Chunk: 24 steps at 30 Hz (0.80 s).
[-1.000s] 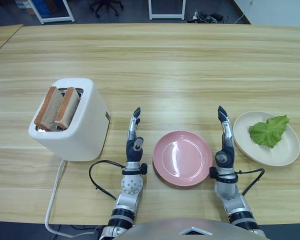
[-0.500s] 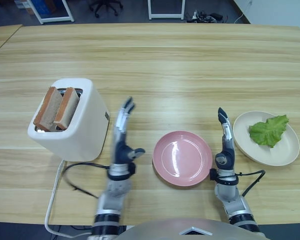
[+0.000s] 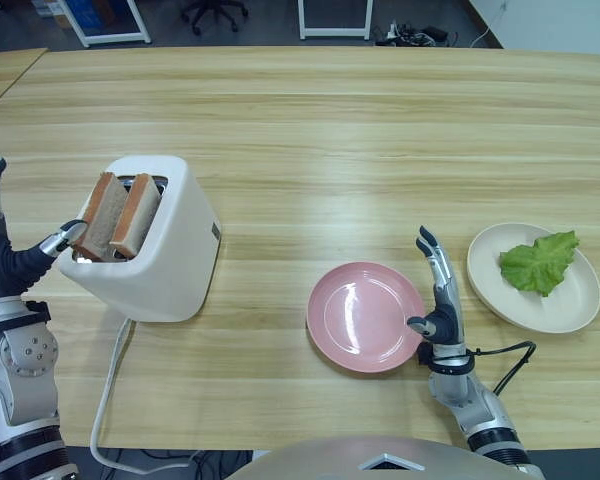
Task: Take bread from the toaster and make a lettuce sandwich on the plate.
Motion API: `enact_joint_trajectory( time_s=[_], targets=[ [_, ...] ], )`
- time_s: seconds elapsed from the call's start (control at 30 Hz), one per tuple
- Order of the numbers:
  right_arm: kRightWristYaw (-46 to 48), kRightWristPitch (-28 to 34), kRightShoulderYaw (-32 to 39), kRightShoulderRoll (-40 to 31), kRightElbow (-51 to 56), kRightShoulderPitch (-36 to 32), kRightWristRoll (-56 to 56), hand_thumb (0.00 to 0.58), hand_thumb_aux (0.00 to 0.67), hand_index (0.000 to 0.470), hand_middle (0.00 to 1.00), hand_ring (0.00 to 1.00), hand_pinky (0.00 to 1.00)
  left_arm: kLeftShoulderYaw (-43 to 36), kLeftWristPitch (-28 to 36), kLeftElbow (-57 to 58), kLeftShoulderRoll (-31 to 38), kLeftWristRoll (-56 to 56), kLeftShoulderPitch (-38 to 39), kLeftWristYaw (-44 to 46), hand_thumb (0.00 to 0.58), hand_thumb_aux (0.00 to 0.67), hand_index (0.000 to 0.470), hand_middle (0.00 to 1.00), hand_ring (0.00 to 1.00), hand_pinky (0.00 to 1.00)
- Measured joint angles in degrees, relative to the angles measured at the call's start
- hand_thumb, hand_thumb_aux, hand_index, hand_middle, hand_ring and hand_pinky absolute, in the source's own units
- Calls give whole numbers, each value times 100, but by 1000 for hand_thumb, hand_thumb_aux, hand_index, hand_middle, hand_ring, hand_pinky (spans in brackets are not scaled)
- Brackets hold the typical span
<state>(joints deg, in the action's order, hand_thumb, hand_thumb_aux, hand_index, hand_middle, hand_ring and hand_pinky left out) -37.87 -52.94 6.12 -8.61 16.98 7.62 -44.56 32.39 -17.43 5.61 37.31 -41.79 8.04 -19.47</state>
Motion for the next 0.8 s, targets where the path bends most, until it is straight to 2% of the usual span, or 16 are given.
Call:
enact_joint_trajectory(
  time_s=[0.2,0.5,0.6,0.63,0.67,0.7,0.73,0.77,0.8],
  targets=[
    [-179,83,153,-138,140,-138,-57,0,0,0,0,0,0,-326,119,601,300,24,28,-287,0,0,0,0,0,0],
    [-388,231,381,-293,203,-194,-157,0,0,0,0,0,0,-672,6,402,647,252,701,68,0,0,0,0,0,0],
    [-439,302,459,-332,212,-204,-167,0,0,0,0,0,0,-836,-78,245,708,279,692,217,5,3,2,0,0,0],
    [-461,319,479,-340,217,-211,-170,0,0,0,0,0,0,-928,-75,236,803,298,648,274,87,53,37,0,0,0],
    [-484,332,501,-352,220,-216,-170,0,0,0,0,0,0,-972,-76,250,855,299,604,309,136,84,59,0,0,0],
    [-497,347,522,-362,221,-220,-171,0,0,0,0,0,0,-1016,-72,283,884,306,528,333,248,163,114,0,0,0],
    [-510,364,531,-369,224,-223,-172,0,0,0,0,0,0,-1062,-79,327,905,329,473,346,436,336,236,0,0,0],
    [-532,372,555,-384,234,-229,-172,0,0,0,0,0,0,-1098,-81,383,933,381,435,349,462,368,258,0,0,0],
    [-548,375,582,-395,246,-231,-172,0,0,0,0,0,0,-1149,-94,447,993,427,395,356,523,460,323,0,0,0]
  ],
)
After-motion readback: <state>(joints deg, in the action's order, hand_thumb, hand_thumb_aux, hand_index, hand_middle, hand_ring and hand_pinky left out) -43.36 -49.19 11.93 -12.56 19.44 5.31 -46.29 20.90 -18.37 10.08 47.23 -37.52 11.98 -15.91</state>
